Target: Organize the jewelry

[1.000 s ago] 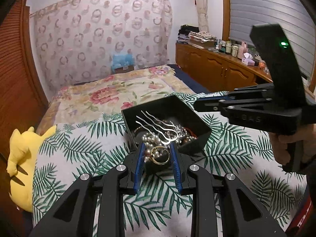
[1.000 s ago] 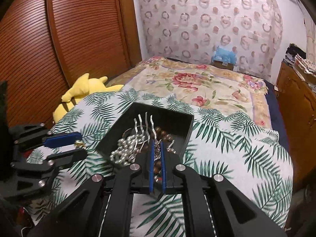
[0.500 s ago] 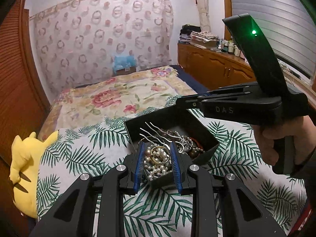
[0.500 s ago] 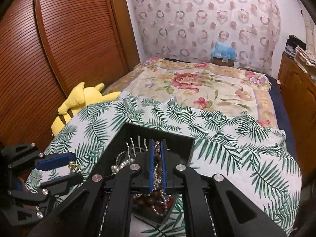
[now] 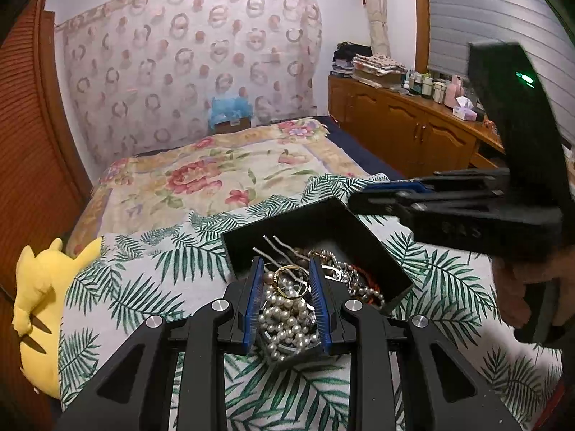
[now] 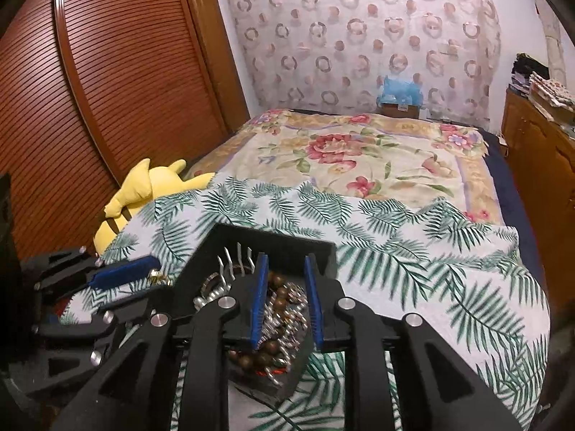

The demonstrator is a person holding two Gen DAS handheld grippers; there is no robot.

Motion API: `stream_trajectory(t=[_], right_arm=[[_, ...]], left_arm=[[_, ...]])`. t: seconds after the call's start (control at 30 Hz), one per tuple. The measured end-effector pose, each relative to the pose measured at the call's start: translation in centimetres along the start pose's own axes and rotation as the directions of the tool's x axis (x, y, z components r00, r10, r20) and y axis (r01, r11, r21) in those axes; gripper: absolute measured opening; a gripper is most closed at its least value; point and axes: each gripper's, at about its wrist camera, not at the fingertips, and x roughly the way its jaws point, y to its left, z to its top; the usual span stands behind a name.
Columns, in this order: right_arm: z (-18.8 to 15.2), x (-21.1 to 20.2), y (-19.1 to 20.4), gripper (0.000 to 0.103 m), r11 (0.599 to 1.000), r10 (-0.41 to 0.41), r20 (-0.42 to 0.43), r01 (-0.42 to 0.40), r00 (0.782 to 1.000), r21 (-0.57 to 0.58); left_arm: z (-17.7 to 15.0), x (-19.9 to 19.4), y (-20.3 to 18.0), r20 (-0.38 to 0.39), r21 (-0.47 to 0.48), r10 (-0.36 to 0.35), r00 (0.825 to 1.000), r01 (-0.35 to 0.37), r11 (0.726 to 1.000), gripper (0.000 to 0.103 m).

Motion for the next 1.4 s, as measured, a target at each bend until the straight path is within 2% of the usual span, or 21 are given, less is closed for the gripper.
stream_trajectory(t=[0.27,0.43,0.6,0.67,0.8,0.87,0.97,1.0,1.07,1.17,1.23,1.37,1.4], right_arm=[[-3.6,-1.8,-3.2,0.023,0.997,-0.071,-0.025,0.071,0.997,-0.001],[-5.3,-3.0,-4.1,0.023,0.997,-0.080,-0.025,0.079,0.997,-0.017],[-5.6,-3.8,-4.1,0.023,0.997,-0.070,-0.011,0.070,0.998,-0.016],[-5.5,-4.0,-4.0,0.023,0.998,-0.069,-0.007,0.069,0.998,-0.013],[-5.4,-4.0,-3.1,0.023,0.999,-0.052,0.006,0.052,0.999,-0.008],[-5.5,-4.0,-2.6,0.023,0.999,-0.049,0.014,0.049,0.999,-0.008],[-5.5,-4.0,-1.8,0.024,0.999,-0.037,0.026,0.038,0.999,-0.004],[-5.7,-4.0,-1.5,0.028,1.000,-0.028,0.032,0.028,0.999,0.001],[-6.0,-4.2,-1.0,0.058,0.999,-0.030,0.048,0.030,0.998,0.015],[-6.7,-4.5,-0.4,0.069,0.999,-0.045,0.066,0.043,0.997,0.031],[-7.2,-4.7,-0.1,0.074,0.998,-0.054,0.070,0.050,0.996,0.048],[-8.0,-5.7,0.5,0.094,0.994,-0.100,0.102,0.094,0.990,0.060],[-8.2,-6.0,0.7,0.096,0.993,-0.110,0.112,0.103,0.988,0.061]], left_arm=[[1.5,2.7,-0.7,-0.005,-0.033,-0.026,1.000,0.025,0.999,0.024],[2.6,4.0,-1.5,-0.017,-0.050,-0.034,0.999,0.034,0.998,0.024],[3.4,4.3,-2.6,-0.010,-0.050,-0.006,1.000,0.006,0.999,0.026],[3.6,4.1,-2.6,-0.006,-0.056,0.000,1.000,0.000,0.998,0.049],[3.5,3.6,-2.1,-0.002,-0.061,0.018,1.000,-0.018,0.998,0.055],[3.0,3.0,-1.5,0.003,-0.061,0.046,0.999,-0.046,0.997,0.070],[2.2,1.9,-0.5,0.016,-0.078,0.062,0.998,-0.060,0.995,0.083],[2.0,1.6,-0.1,0.018,-0.080,0.068,0.998,-0.066,0.995,0.085],[1.3,1.0,0.5,0.017,-0.075,0.101,0.995,-0.099,0.992,0.091],[0.3,-0.1,1.3,0.018,-0.079,0.132,0.991,-0.130,0.988,0.096],[-0.2,-0.6,1.6,0.015,-0.081,0.152,0.988,-0.150,0.985,0.096],[-1.9,-2.2,2.0,0.021,-0.090,0.166,0.986,-0.164,0.982,0.096],[-2.4,-2.6,2.0,0.021,-0.096,0.170,0.985,-0.168,0.981,0.096]])
